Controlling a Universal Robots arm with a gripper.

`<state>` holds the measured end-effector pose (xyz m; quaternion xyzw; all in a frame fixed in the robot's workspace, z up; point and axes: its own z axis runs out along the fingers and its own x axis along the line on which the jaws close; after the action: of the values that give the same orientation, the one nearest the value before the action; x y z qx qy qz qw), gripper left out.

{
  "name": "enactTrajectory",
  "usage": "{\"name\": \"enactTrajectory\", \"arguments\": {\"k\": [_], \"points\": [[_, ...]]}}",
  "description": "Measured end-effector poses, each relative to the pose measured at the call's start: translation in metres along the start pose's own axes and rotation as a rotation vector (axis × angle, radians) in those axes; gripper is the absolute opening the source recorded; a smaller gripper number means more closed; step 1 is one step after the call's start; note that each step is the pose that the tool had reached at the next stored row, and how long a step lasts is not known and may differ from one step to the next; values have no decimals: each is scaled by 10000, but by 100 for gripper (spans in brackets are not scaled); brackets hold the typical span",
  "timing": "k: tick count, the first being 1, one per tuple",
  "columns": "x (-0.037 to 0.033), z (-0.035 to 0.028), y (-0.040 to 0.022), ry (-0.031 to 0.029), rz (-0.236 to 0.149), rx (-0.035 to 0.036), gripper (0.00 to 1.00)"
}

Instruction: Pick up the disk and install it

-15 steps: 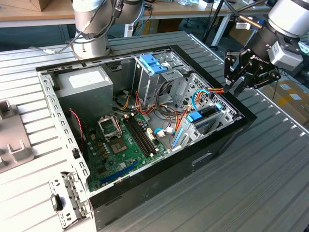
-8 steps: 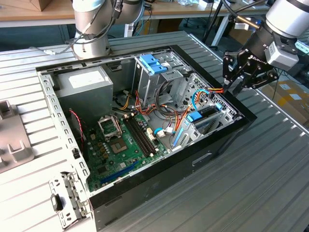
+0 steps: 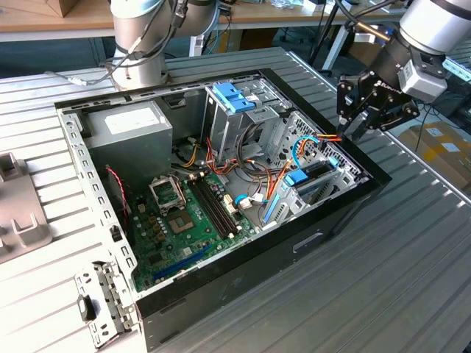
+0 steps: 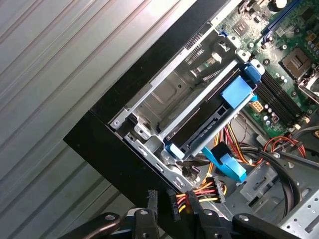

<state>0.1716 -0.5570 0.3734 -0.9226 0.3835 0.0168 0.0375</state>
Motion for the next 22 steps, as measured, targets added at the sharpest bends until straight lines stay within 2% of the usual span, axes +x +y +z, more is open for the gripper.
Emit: {"name": "enactTrajectory", "arguments": {"k": [6, 13, 19, 20, 22], "points": [[9, 70, -40, -2, -4, -2, 36], [13, 112, -39, -3, -30, -4, 36], [14, 118, -39, -5, -47, -5, 36], [14, 118, -39, -4, -49, -5, 35], [14, 119, -39, -3, -54, -6, 22]]}}
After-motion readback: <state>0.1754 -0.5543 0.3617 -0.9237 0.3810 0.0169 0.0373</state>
